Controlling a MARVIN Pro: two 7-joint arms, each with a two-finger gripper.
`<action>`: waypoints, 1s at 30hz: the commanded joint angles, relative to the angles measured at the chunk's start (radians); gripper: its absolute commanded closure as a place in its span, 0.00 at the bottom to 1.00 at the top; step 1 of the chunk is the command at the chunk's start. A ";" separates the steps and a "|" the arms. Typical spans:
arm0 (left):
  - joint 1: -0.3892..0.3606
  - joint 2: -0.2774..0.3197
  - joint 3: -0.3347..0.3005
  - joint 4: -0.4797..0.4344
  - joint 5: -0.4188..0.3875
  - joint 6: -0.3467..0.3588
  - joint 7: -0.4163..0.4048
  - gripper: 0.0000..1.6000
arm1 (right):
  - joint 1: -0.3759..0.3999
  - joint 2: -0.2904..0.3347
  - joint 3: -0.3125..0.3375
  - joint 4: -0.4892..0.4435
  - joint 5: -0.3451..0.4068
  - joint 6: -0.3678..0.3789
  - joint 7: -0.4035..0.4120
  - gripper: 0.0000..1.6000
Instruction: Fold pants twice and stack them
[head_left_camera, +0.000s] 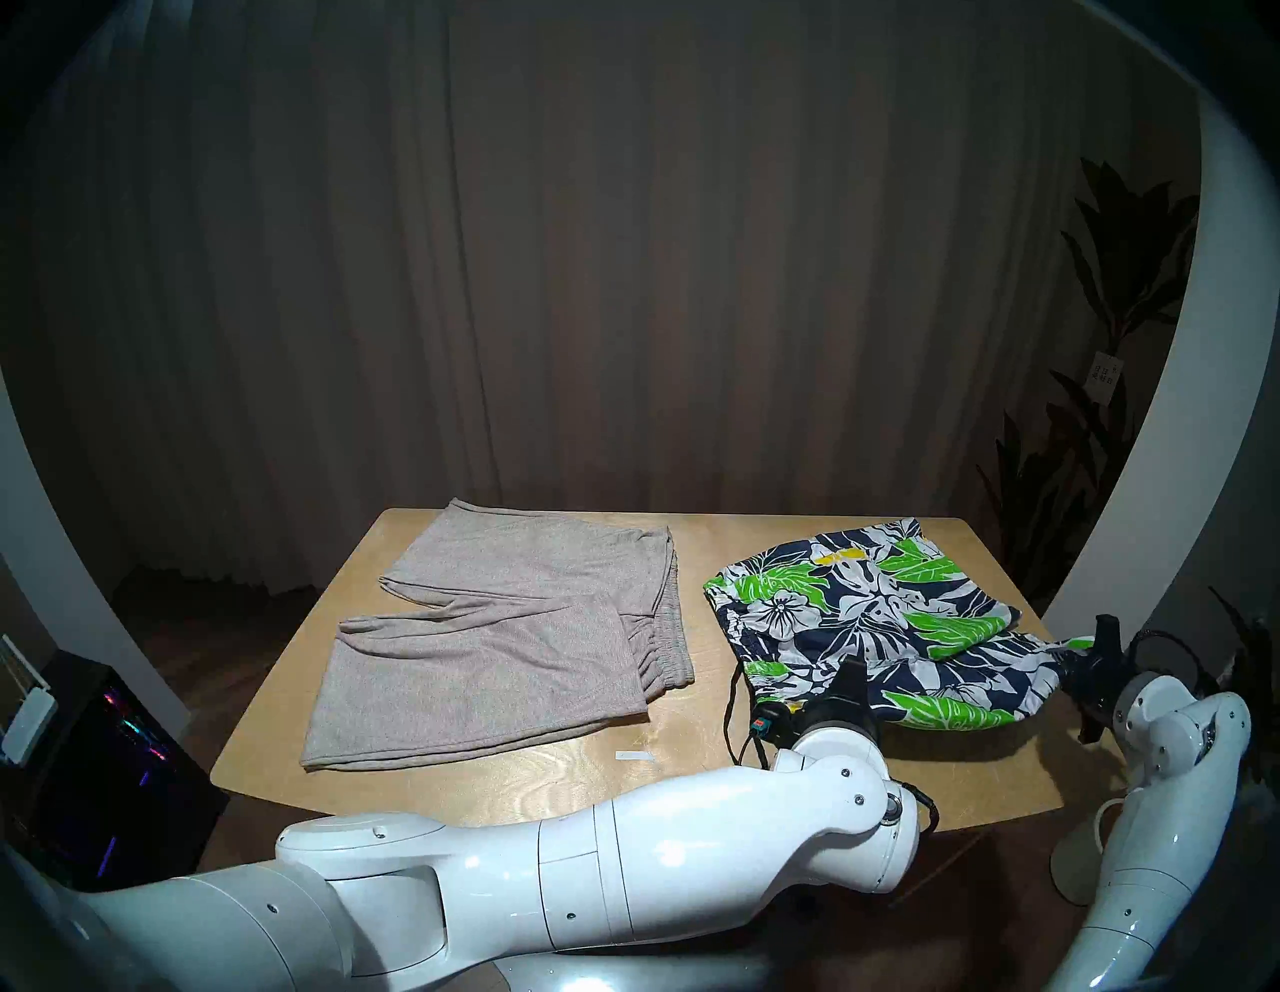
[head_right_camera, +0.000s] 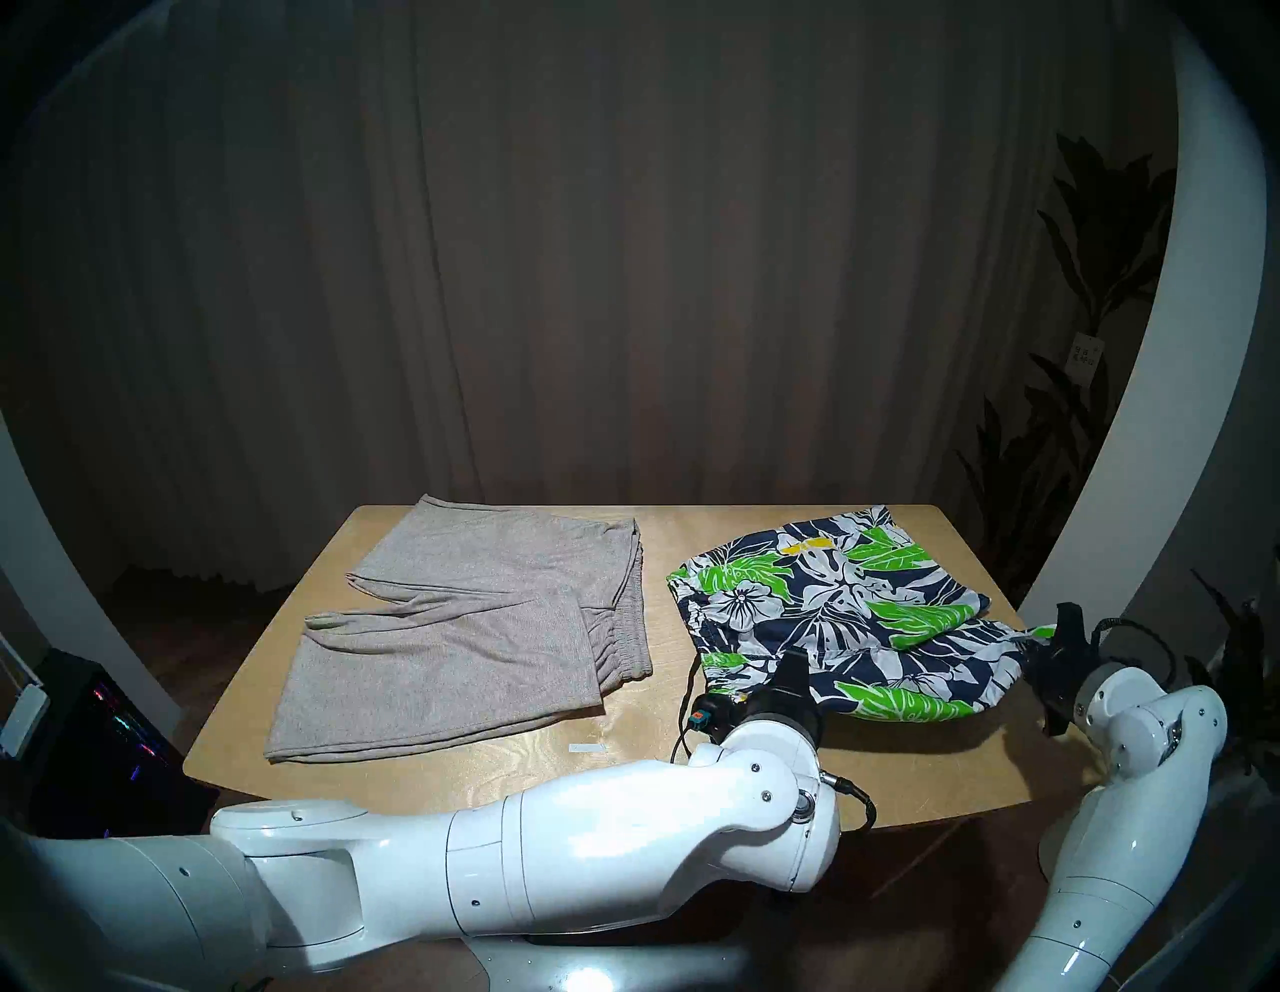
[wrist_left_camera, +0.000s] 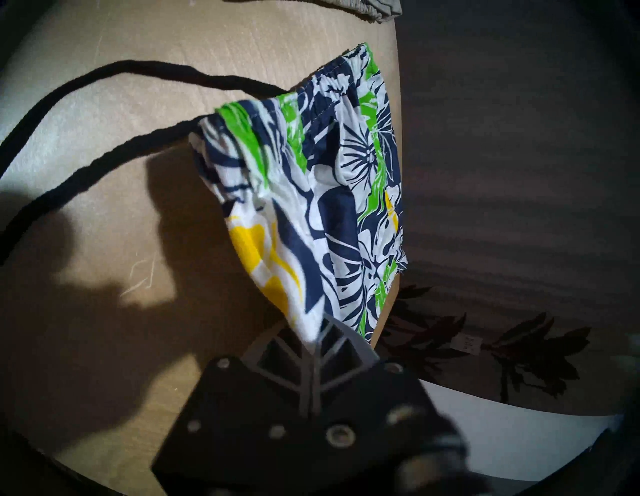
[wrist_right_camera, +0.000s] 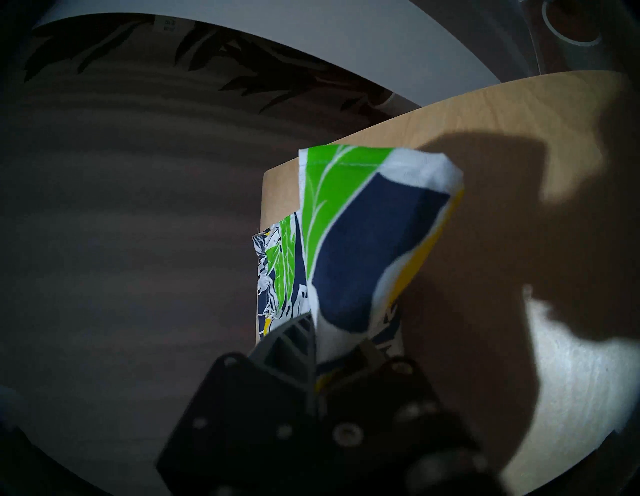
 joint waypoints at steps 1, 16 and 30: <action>0.028 0.042 -0.035 -0.060 0.036 0.001 -0.027 1.00 | 0.029 0.001 -0.016 -0.014 0.011 -0.007 0.000 1.00; 0.117 0.119 -0.129 -0.142 0.122 0.001 -0.059 1.00 | 0.071 0.010 -0.054 0.012 0.010 -0.033 -0.012 1.00; 0.228 0.124 -0.290 -0.216 0.193 0.001 -0.067 1.00 | 0.169 0.015 -0.136 0.084 -0.035 -0.113 -0.030 1.00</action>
